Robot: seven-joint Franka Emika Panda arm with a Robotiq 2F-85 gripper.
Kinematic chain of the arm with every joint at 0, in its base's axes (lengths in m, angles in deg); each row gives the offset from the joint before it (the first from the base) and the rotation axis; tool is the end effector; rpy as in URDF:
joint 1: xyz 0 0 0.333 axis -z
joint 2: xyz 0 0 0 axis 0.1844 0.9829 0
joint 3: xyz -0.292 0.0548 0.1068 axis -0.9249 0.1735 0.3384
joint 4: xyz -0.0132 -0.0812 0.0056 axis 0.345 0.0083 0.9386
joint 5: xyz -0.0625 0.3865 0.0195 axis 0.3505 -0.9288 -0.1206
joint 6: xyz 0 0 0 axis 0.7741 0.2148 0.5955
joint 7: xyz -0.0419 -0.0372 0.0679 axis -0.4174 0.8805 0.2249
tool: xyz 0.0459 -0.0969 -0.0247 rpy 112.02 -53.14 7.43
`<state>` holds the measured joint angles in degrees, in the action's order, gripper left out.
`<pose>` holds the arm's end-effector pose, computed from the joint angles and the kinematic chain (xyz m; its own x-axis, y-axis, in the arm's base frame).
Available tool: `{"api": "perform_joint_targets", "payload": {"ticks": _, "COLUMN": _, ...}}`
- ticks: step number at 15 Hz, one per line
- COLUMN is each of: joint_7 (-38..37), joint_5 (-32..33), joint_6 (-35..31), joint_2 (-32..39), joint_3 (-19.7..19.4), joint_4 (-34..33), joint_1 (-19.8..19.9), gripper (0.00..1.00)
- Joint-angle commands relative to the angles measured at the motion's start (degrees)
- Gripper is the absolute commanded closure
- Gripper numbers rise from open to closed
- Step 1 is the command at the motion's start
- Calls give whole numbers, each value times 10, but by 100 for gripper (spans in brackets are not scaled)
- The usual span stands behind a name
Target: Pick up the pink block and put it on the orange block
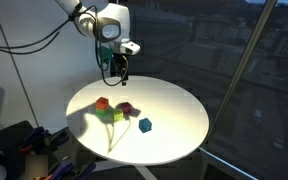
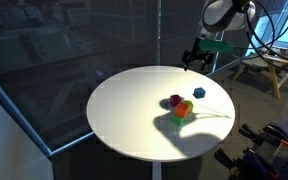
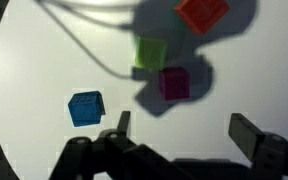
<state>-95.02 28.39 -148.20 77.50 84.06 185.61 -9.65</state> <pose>0.5507 -0.0267 0.3249 0.8661 -0.4953 0.0676 -0.4879 -0.8670 -0.1008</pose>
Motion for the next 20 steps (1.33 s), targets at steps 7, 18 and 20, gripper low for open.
{"api": "perform_joint_targets", "payload": {"ticks": 7, "joint_7": 1, "joint_5": 0, "joint_6": 2, "joint_2": 0, "joint_3": -3, "joint_4": -1, "joint_1": -4, "gripper": 0}}
{"api": "perform_joint_targets", "payload": {"ticks": 18, "joint_7": -49, "joint_5": 40, "joint_6": -26, "joint_2": 65, "joint_3": -13, "joint_4": -31, "joint_1": -24, "gripper": 0}}
{"api": "perform_joint_targets", "payload": {"ticks": 20, "joint_7": -67, "joint_5": 57, "joint_6": -22, "joint_2": 80, "joint_3": -16, "joint_4": -45, "joint_1": -32, "gripper": 0}}
